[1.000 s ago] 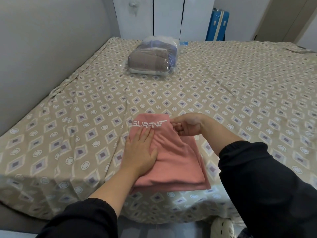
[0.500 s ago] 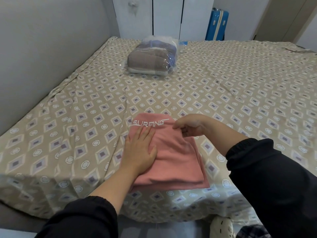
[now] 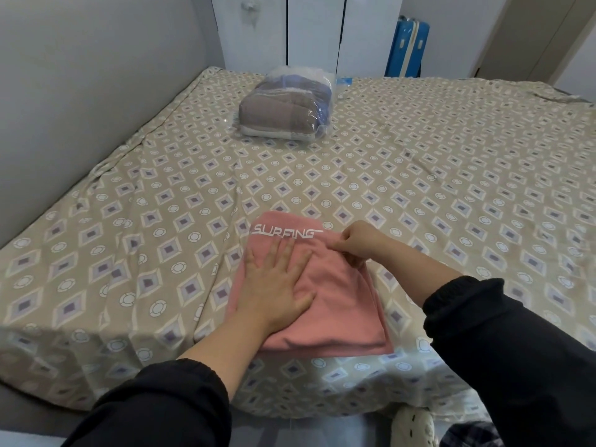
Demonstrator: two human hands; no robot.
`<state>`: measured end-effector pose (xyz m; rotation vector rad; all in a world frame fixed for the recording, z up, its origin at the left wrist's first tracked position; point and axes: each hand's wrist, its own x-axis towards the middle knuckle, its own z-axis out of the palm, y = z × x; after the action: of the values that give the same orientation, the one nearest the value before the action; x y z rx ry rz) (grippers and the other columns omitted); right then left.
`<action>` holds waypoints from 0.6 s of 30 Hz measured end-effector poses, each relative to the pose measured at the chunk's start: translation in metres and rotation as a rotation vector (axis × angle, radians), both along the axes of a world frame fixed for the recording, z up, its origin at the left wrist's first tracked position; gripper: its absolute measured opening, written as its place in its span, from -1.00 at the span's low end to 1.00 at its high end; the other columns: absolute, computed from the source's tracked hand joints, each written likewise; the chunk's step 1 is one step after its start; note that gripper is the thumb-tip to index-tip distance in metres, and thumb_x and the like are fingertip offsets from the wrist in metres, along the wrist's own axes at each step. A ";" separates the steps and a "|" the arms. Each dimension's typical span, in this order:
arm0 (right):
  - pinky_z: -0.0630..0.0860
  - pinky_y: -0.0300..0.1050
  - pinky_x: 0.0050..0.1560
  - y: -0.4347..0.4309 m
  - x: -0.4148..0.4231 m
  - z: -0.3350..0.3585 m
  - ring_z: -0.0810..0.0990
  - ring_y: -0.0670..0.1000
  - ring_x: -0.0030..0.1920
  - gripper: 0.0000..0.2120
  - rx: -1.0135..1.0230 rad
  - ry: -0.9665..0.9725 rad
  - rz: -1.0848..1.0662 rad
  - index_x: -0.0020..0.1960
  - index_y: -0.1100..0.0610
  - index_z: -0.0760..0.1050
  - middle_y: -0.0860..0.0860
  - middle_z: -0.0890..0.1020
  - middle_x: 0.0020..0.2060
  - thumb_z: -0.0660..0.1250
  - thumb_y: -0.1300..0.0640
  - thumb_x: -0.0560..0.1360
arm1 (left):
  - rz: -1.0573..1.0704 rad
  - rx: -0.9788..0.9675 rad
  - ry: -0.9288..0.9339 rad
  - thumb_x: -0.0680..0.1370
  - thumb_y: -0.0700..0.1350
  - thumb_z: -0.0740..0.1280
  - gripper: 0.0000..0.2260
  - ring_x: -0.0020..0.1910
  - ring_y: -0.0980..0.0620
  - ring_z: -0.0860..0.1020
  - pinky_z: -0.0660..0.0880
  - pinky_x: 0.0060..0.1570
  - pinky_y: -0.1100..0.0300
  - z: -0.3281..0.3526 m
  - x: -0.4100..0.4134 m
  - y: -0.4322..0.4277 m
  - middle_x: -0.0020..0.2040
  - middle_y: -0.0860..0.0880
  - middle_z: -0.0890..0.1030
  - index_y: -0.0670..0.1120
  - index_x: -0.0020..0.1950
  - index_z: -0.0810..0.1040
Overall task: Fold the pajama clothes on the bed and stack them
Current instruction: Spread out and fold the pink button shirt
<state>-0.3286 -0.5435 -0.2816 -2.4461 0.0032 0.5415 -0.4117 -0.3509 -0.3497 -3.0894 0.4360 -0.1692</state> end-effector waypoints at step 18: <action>0.16 -0.26 -0.56 -0.019 -0.047 -0.015 0.29 -0.04 -0.53 -0.50 -0.109 -0.068 -0.011 -0.48 0.10 0.25 -0.03 0.30 -0.58 0.31 -0.09 0.52 | 0.000 0.010 0.008 0.37 0.41 -0.20 -0.24 0.56 -0.05 -0.21 -0.24 0.36 -0.39 0.000 0.003 0.001 0.59 0.00 -0.15 0.22 0.55 -0.18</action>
<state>-0.3760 -0.5626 -0.2964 -2.5687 0.0180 0.4637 -0.4087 -0.3500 -0.3501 -3.0815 0.4356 -0.1542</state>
